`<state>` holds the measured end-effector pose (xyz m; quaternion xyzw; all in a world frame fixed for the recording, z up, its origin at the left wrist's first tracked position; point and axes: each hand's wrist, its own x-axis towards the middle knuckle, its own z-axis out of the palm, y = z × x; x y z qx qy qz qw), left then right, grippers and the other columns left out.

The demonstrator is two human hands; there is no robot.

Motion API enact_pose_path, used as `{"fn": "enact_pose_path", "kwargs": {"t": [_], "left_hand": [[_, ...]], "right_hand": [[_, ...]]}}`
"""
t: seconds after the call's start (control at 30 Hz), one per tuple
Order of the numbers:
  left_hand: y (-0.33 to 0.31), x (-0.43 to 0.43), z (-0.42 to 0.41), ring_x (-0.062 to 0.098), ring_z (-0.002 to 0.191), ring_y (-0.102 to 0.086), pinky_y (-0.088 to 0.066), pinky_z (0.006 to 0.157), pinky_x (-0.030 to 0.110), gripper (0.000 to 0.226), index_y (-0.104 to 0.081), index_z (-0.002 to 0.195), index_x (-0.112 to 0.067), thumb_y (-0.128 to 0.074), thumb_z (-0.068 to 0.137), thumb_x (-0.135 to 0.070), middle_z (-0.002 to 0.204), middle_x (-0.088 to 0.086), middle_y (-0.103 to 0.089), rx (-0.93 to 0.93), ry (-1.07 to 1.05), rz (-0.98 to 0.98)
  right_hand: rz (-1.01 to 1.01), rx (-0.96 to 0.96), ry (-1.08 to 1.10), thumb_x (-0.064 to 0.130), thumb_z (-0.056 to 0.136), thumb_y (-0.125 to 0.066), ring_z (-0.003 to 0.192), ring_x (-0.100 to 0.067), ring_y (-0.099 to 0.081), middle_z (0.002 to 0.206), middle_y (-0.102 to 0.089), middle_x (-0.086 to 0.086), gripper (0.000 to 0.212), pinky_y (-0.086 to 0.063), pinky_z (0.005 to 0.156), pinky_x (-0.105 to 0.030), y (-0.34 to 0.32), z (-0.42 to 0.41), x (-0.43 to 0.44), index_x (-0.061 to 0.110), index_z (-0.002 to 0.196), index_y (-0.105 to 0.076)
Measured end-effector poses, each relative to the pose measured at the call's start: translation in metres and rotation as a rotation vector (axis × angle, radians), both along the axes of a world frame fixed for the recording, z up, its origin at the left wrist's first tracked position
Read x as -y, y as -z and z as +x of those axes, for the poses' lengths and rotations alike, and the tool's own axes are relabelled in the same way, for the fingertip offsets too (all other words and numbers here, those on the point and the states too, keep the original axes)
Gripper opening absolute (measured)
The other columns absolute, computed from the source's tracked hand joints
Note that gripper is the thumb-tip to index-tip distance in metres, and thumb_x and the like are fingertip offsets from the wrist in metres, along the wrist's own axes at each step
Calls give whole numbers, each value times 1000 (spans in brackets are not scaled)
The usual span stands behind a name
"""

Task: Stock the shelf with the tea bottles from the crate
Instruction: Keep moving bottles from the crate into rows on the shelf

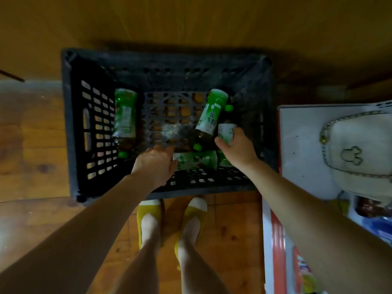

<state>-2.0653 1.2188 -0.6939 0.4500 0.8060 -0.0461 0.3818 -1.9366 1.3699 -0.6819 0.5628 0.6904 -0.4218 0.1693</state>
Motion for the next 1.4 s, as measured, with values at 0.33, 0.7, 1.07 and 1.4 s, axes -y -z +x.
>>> {"fn": "enact_pose_path", "kwargs": {"t": [0.33, 0.7, 1.07, 1.4], "left_hand": [[82, -8, -35, 34, 117, -48, -46, 86, 39, 48, -34, 138, -16, -39, 95, -38, 133, 14, -45, 19, -31, 17], [119, -15, -29, 31, 111, -52, -46, 88, 37, 68, -26, 143, -15, -51, 88, -46, 131, 15, -46, 314, 39, -75], [164, -22, -12, 20, 126, -41, -38, 102, 28, 70, -36, 140, -10, -70, 80, -24, 141, -1, -39, 578, -56, -209], [103, -31, -32, 19, 60, -45, -37, 59, 30, 39, -54, 66, -6, -69, 77, -41, 58, 6, -41, 530, -393, -216]], "right_hand": [[67, 110, 88, 50, 84, -56, 115, -37, -52, 130, -50, -22, 95, -47, 86, -38, 129, -63, -20, -2, 143, -3], [-58, -255, 574, 12, 75, -73, 97, -18, -55, 109, -56, -6, 65, -44, 82, -26, 128, -40, -25, 8, 129, -39], [-44, -321, 491, 9, 72, -74, 96, -17, -60, 102, -56, 2, 64, -52, 78, -28, 78, -4, -28, 13, 129, -44], [-5, -327, 475, 13, 71, -74, 88, -11, -61, 101, -59, 1, 62, -52, 78, -29, 43, 0, -24, 16, 126, -47]]}}
